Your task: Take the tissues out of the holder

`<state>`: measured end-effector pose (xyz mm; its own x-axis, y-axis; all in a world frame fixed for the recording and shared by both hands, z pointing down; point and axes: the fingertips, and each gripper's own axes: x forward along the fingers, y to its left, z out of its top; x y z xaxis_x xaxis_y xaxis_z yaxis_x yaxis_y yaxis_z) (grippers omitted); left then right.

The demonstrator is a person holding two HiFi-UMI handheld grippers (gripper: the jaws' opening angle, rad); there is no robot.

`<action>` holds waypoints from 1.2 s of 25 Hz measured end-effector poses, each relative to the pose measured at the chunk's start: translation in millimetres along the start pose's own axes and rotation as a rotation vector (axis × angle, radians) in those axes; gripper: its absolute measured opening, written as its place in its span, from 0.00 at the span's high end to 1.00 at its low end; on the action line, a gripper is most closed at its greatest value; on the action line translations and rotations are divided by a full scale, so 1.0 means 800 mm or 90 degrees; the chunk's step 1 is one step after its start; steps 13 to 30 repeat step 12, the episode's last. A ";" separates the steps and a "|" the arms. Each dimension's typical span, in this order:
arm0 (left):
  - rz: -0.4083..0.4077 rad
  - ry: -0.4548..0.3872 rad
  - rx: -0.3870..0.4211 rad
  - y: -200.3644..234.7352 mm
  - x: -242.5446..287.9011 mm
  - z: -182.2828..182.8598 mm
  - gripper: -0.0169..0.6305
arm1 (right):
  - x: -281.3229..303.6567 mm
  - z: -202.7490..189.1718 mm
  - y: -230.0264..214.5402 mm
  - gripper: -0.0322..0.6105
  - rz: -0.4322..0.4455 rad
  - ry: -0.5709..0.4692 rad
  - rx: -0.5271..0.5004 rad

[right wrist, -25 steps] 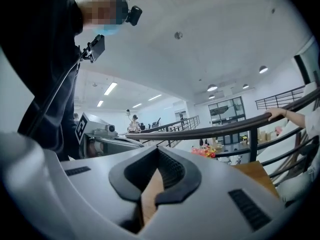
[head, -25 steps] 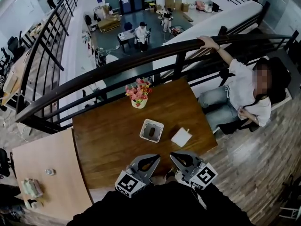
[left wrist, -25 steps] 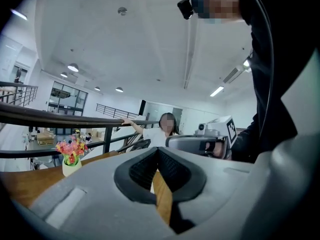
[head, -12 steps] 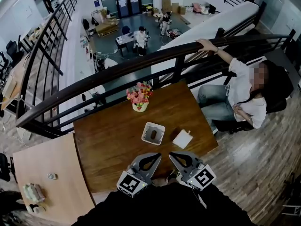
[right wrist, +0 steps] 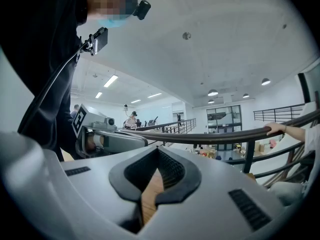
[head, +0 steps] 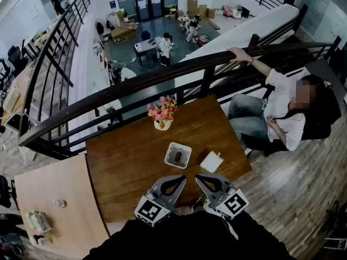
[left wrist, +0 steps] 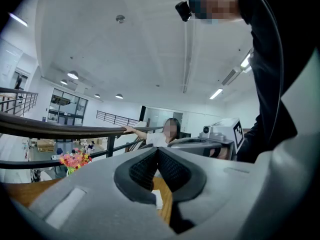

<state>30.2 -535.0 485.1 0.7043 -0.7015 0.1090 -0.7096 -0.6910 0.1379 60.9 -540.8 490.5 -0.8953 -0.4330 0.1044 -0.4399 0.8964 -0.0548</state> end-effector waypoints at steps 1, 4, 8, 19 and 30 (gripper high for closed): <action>0.001 -0.001 0.000 0.001 0.000 0.001 0.98 | 0.000 0.002 0.000 0.94 -0.001 -0.001 -0.002; 0.005 -0.001 0.001 0.004 -0.004 0.001 0.98 | 0.004 0.005 0.001 0.94 -0.002 -0.003 -0.005; 0.005 -0.001 0.004 0.006 -0.004 -0.002 0.98 | 0.006 0.003 0.003 0.94 0.000 -0.001 -0.006; 0.007 -0.002 0.002 0.005 -0.002 -0.007 0.98 | 0.006 -0.006 0.003 0.94 0.002 0.002 -0.002; 0.007 -0.002 0.002 0.005 -0.002 -0.007 0.98 | 0.006 -0.006 0.003 0.94 0.002 0.002 -0.002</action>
